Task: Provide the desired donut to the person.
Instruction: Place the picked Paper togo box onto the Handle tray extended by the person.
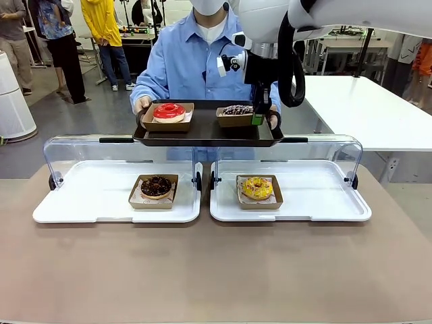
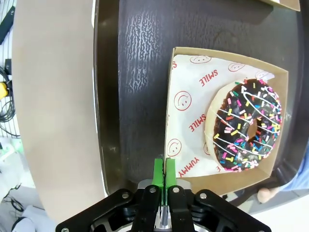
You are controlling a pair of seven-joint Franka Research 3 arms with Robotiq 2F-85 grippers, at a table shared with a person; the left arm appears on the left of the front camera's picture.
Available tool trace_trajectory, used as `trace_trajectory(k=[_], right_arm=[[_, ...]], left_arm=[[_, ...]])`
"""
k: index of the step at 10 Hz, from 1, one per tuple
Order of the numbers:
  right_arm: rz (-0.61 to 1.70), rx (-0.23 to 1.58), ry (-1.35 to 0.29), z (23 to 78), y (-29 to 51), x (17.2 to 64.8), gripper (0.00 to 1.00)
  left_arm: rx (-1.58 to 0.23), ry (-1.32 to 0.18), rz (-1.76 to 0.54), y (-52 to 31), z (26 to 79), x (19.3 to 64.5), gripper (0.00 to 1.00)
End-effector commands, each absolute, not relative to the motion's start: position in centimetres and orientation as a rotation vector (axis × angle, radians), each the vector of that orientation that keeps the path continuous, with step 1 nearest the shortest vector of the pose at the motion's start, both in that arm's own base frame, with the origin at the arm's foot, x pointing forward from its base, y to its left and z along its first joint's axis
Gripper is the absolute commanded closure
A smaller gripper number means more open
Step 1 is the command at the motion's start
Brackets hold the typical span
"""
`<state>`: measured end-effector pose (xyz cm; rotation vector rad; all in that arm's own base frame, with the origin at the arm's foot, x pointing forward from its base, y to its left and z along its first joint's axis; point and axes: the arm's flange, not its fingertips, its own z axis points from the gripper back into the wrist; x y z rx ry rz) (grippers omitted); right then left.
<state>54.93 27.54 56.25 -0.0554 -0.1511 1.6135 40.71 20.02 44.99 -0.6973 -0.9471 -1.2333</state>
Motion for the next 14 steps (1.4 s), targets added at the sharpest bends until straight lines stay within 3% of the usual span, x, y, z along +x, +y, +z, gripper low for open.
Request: trace_trajectory(k=[1, 2, 5, 6, 8, 9, 10, 14], right_arm=[[1.619, -0.023, -0.172, 55.63, 27.22, 54.84, 0.98], [1.628, -0.02, -0.173, 55.6, 27.15, 54.87, 0.98], [1.641, -0.017, -0.176, 55.61, 27.05, 54.86, 0.13], [1.643, -0.018, -0.178, 55.69, 27.03, 54.93, 0.0], [1.649, -0.018, -0.182, 55.69, 26.97, 54.92, 0.0], [1.652, -0.018, -0.183, 55.67, 26.95, 54.92, 0.05], [1.655, -0.018, -0.183, 55.64, 26.91, 54.88, 0.0], [1.668, -0.021, -0.182, 55.59, 26.75, 54.78, 0.0]], left_arm=[[-0.697, -0.955, -1.233, 20.07, 45.08, 40.57, 0.0], [-0.697, -0.955, -1.233, 20.07, 45.08, 40.57, 0.0], [-0.697, -0.955, -1.233, 20.07, 45.08, 40.57, 0.0], [-0.697, -0.955, -1.233, 20.07, 45.08, 40.57, 0.0], [-0.697, -0.955, -1.233, 20.07, 45.08, 40.57, 0.0], [-0.697, -0.955, -1.233, 20.07, 45.08, 40.57, 0.0], [-0.697, -0.955, -1.233, 20.07, 45.08, 40.57, 0.0], [-0.697, -0.955, -1.233, 20.07, 45.08, 40.57, 0.0]])
